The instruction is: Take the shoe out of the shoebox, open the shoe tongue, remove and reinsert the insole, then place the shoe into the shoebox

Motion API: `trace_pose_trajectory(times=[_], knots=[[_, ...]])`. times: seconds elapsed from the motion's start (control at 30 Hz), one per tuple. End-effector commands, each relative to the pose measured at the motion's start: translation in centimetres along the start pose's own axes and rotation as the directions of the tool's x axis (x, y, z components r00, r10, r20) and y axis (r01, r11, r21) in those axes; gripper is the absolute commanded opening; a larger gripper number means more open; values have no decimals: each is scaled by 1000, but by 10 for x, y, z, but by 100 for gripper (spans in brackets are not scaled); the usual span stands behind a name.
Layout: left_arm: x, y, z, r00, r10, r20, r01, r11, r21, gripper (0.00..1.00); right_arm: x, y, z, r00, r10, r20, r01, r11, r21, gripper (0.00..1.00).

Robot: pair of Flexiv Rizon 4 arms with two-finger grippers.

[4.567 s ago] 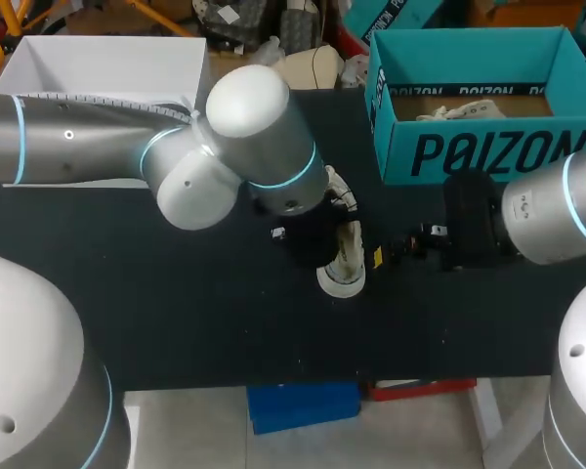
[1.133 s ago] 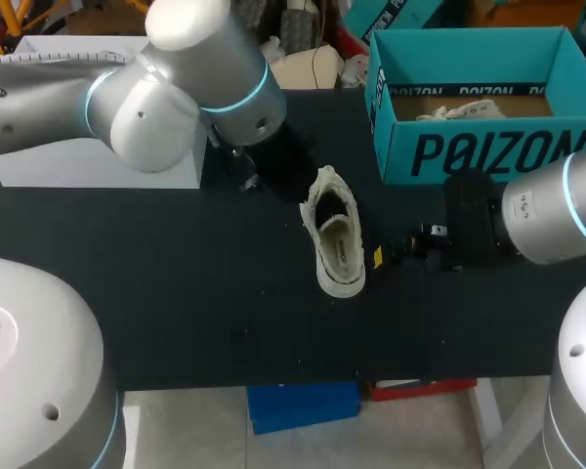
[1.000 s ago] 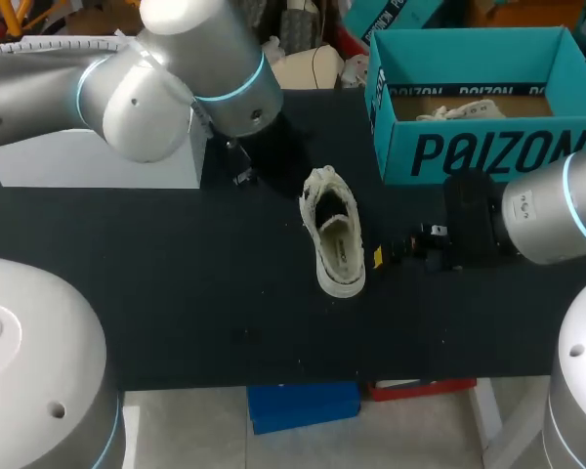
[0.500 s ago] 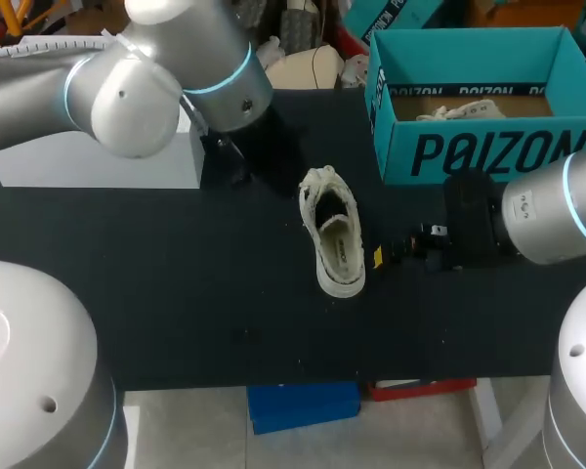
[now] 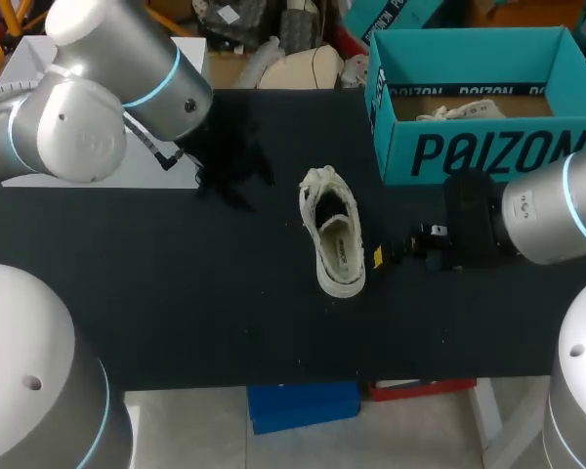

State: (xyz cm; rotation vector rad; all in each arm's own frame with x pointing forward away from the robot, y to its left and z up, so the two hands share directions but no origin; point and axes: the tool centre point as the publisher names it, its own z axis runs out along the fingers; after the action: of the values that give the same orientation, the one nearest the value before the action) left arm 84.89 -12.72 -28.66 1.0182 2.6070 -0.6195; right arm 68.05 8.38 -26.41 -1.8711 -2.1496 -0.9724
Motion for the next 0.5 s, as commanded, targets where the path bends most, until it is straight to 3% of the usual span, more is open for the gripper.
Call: trace_pose_trajectory(times=[0.03,0.17,0.3,0.5], knots=[[5,-1,0,1000,2,25,-1,1000,-3,100,1,0,1,1000,1,3,-1,1000,0,100],[5,-1,0,1000,2,25,-1,1000,-3,100,1,0,1,1000,1,3,-1,1000,0,100],[10,0,1,964,-263,-39,266,955,134,100,1,0,1,1000,1,3,-1,1000,0,100],[20,10,-18,874,-485,-36,485,863,143,100,1,0,1,1000,1,3,-1,1000,0,100]])
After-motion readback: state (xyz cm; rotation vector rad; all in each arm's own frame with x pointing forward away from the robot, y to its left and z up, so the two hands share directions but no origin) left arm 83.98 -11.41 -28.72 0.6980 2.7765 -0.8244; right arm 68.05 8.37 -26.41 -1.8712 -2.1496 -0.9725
